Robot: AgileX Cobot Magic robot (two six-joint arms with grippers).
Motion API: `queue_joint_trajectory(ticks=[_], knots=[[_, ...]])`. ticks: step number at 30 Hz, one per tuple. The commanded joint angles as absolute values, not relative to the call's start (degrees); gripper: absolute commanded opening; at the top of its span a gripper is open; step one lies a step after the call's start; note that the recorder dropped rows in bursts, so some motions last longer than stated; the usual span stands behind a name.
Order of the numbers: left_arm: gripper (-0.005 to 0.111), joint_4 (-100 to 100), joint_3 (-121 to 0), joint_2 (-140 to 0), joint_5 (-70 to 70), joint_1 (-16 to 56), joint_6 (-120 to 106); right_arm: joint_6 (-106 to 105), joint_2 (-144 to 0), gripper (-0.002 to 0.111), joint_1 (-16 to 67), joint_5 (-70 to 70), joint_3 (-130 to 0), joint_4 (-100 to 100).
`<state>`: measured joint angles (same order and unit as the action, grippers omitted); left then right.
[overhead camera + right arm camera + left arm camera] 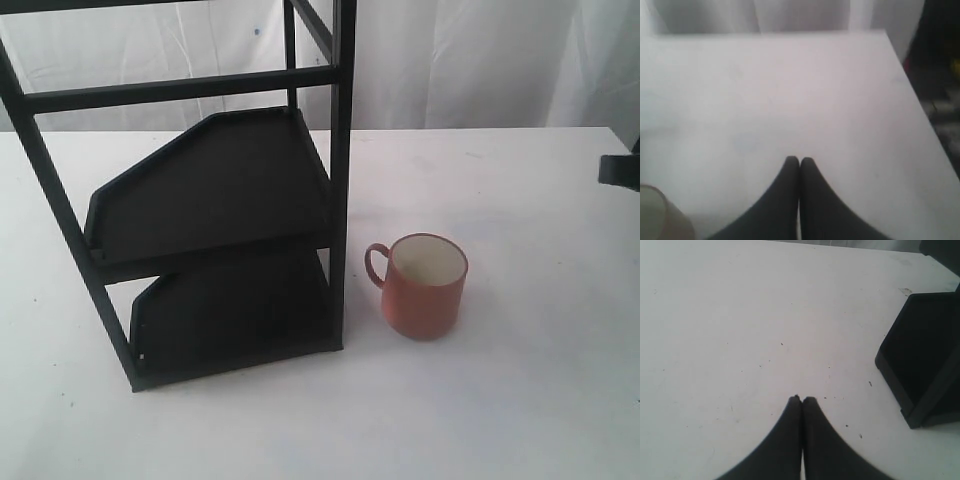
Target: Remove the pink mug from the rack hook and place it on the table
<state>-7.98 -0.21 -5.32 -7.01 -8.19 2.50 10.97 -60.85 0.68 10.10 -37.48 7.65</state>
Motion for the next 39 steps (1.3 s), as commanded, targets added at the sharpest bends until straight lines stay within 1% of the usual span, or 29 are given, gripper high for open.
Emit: queue_joint_trajectory(ticks=[1,7,13,23,25,28,30,33,39], knots=[[0.0,-8.4,0.0,-4.9,-7.3,-7.9,2.6,11.1,-45.8,0.0,0.3,-6.6,-24.9,7.5],[0.0,-8.4,0.0,-4.9,-7.3,-7.9,2.6,12.2,-31.8,0.0,0.3,-9.4,-15.0,7.5],[0.0,-8.4,0.0,-4.9,-7.3,-7.9,2.6,16.7,-23.9,0.0,0.3,-8.2,-9.5,7.5],[0.0,-8.4,0.0,-4.9,-7.3,-7.9,2.6,16.6,-22.5,0.0,0.3,-7.4,-9.2,7.5],[0.0,-8.4,0.0,-4.9,-7.3,-7.9,2.6,15.4,-17.3,0.0,0.3,-6.0,-9.2,7.7],[0.0,-8.4,0.0,-4.9,-7.3,-7.9,2.6,7.4,-4.3,0.0,-0.4,-8.1,-8.7,10.5],[0.0,-8.4,0.0,-4.9,-7.3,-7.9,2.6,7.3,0.0,0.0,-0.4,-6.9,-7.8,10.5],[0.0,-8.4,0.0,-4.8,-7.3,-7.9,2.6,7.4,0.0,0.0,-0.6,-6.0,-6.0,10.5],[0.0,-8.4,0.0,-4.7,-7.3,-7.9,2.6,7.7,0.0,0.0,-0.6,4.2,-0.2,10.5]])
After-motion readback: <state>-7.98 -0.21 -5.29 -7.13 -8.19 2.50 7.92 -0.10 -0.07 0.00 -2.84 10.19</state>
